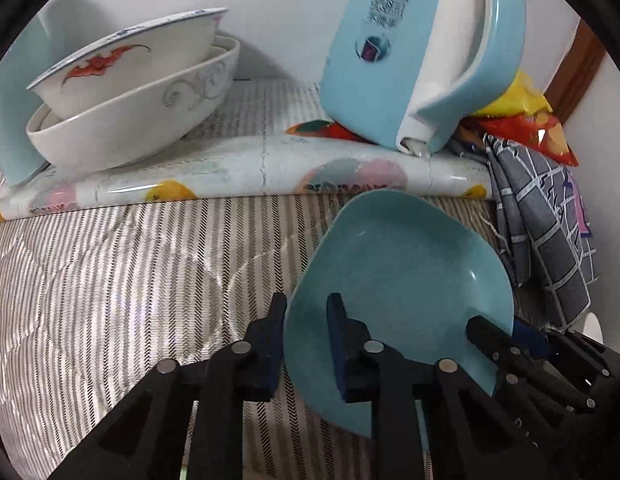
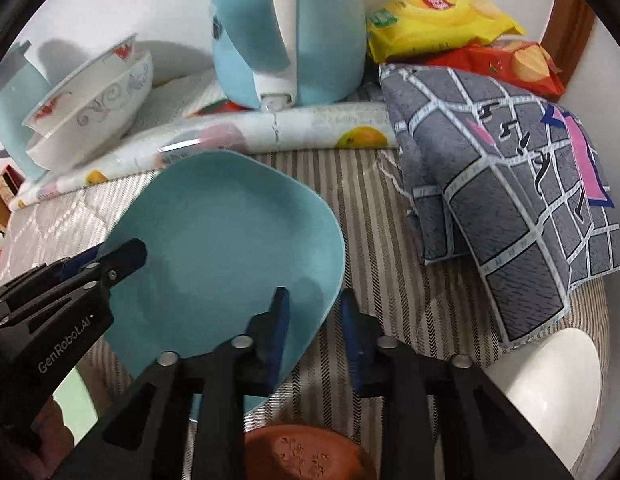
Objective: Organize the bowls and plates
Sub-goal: 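Carry the light-blue plate over and lower it onto the green plate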
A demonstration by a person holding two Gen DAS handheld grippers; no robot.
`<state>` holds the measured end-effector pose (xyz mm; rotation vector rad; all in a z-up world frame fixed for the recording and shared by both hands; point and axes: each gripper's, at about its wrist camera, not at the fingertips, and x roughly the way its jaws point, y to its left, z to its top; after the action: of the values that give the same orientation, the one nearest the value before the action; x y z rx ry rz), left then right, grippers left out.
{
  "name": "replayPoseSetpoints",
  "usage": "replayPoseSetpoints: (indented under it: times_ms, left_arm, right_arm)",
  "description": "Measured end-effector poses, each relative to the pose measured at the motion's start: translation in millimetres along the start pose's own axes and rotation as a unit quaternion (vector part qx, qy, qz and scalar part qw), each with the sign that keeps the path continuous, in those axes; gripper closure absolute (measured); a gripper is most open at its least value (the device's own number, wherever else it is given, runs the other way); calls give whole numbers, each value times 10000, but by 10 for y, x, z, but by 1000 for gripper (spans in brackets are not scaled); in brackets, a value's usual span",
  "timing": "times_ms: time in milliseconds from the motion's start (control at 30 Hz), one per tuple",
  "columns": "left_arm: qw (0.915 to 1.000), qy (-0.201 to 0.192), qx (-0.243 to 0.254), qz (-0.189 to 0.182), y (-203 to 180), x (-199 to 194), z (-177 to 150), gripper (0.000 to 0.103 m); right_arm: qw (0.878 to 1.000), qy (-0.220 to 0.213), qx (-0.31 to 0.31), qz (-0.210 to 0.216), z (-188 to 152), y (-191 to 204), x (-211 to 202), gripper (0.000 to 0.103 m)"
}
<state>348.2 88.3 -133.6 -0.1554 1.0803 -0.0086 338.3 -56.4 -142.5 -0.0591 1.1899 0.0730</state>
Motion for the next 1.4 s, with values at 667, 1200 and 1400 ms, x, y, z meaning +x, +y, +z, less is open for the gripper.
replayPoseSetpoints:
  times_ms: [667,1200,1400]
  left_arm:
    - [9985,-507,-96,-186,63,-555,-112,95]
    - [9953,-873,-207,-375,14,-1359,-505,95]
    - [9943,-976,-224,-367,40,-1610,-693,95]
  right_arm:
    - [9973,-633,229,300,-3,-156,-506,92]
    - [9937,-1044,253,321,-366,-114,-1284,92]
    - [9926,-1134,244,347,-584,-60,-1524,92]
